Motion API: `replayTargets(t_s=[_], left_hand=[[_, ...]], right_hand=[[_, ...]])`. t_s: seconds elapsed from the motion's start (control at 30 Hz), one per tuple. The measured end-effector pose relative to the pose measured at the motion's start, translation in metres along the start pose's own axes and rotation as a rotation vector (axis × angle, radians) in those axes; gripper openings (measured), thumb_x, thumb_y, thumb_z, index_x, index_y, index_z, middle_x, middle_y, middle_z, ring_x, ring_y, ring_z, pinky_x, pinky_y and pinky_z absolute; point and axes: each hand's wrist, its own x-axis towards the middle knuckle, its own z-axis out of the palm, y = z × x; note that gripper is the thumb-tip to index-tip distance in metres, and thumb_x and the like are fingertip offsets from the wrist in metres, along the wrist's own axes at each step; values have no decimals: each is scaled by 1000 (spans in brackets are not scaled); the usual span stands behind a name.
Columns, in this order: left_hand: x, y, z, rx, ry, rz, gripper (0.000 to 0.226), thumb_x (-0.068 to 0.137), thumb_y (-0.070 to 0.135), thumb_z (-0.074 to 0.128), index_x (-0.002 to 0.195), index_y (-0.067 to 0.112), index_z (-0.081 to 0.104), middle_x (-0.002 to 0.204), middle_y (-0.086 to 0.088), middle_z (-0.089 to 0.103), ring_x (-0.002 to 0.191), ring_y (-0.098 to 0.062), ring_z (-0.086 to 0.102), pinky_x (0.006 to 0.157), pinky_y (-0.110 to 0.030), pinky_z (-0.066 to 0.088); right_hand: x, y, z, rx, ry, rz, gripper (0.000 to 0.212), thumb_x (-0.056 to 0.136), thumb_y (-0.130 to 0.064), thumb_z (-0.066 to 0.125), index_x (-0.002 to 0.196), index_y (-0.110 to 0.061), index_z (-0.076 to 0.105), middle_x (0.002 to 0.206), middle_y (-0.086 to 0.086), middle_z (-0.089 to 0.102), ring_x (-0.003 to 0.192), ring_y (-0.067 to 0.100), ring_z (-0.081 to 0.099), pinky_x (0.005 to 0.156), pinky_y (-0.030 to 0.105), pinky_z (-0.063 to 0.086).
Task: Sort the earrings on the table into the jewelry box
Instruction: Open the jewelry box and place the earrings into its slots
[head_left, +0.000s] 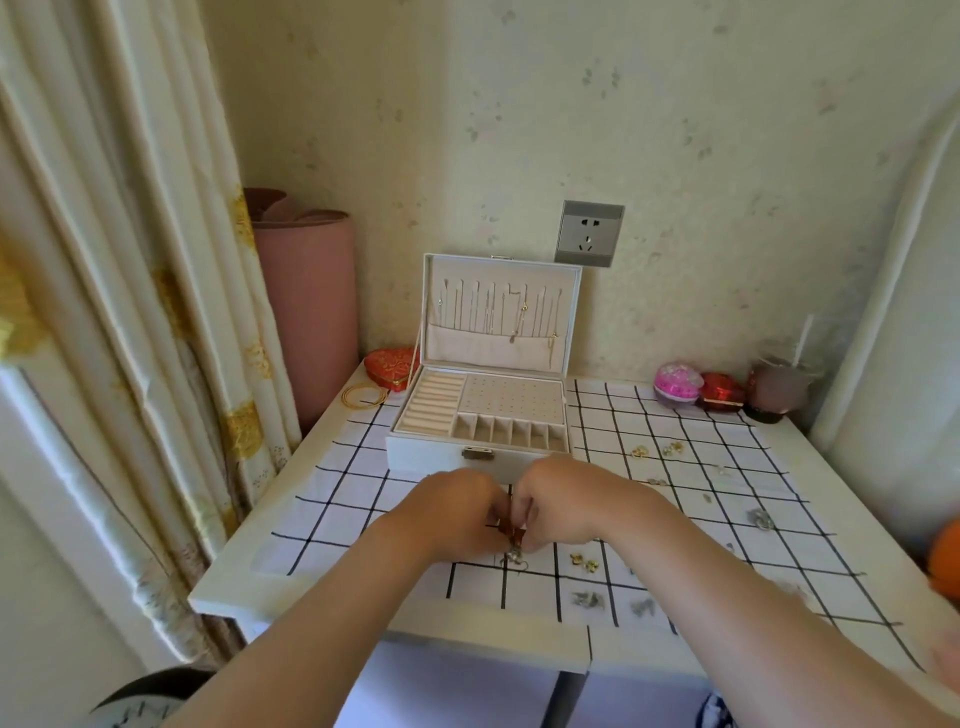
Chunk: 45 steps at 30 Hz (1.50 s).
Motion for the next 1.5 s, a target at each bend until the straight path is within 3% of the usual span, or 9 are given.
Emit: replayTargets(t_s=[0.2,0.33,0.43,0.6,0.8,0.97,1.23,1.4,1.5], left_hand=[[5,-5,-1,-75,-33,-53,16,77,37,73,91,29,73,92,10,71,85,-10,64,77,-30,54],[6,-13,-7,-149,-6,-59,18,75,34,77,86,33,63,89,16,67,80,-5,63,72,-27,54],[6,-18,-18,-228,89,-44,21,78,25,78,89,32,62,85,17,65,76,6,59,69,-19,48],[5,-29,-47,-418,313,-52,21,83,25,77,97,33,64,86,11,67,69,0,58,67,-18,48],[24,-55,-54,-608,529,-150,22,89,24,71,111,29,69,87,9,67,69,-2,60,74,-26,55],[42,-69,-42,-633,521,-176,19,97,21,58,111,28,69,94,8,70,79,-7,66,79,-28,56],[46,-82,-34,-322,395,-122,18,91,26,66,106,34,74,96,11,61,79,-2,55,76,-24,46],[45,-83,-35,-315,377,-122,21,89,25,69,108,33,73,92,15,64,78,-1,56,75,-23,48],[46,-83,-34,-321,394,-149,15,86,29,72,100,33,70,87,15,66,75,0,58,74,-24,50]], right_hand=[[8,0,7,79,-15,24,27,77,-32,84,102,-24,77,102,-9,73,93,13,65,85,28,53],[7,4,5,182,-48,38,17,78,-24,84,92,-27,74,81,-3,72,70,13,66,63,25,52],[6,7,-2,280,-34,29,15,80,-18,80,87,-28,72,88,8,76,70,15,69,51,24,51],[8,7,-25,504,180,-21,26,86,-15,76,110,-21,69,97,0,74,66,11,68,49,24,52],[33,7,-42,700,508,-58,20,91,-18,71,108,-27,71,98,-6,71,60,10,67,43,21,47],[61,5,-49,754,621,-43,17,91,-14,71,103,-25,73,96,-7,71,50,9,66,58,21,55],[94,1,-52,702,618,-46,14,86,-16,77,98,-22,74,95,-7,72,42,-2,58,49,18,48],[106,-1,-44,605,563,-45,16,83,-22,79,97,-27,75,92,-11,73,81,0,67,77,22,52],[107,0,-40,559,552,-34,16,82,-24,80,96,-30,75,90,-13,72,85,1,67,83,26,54]])
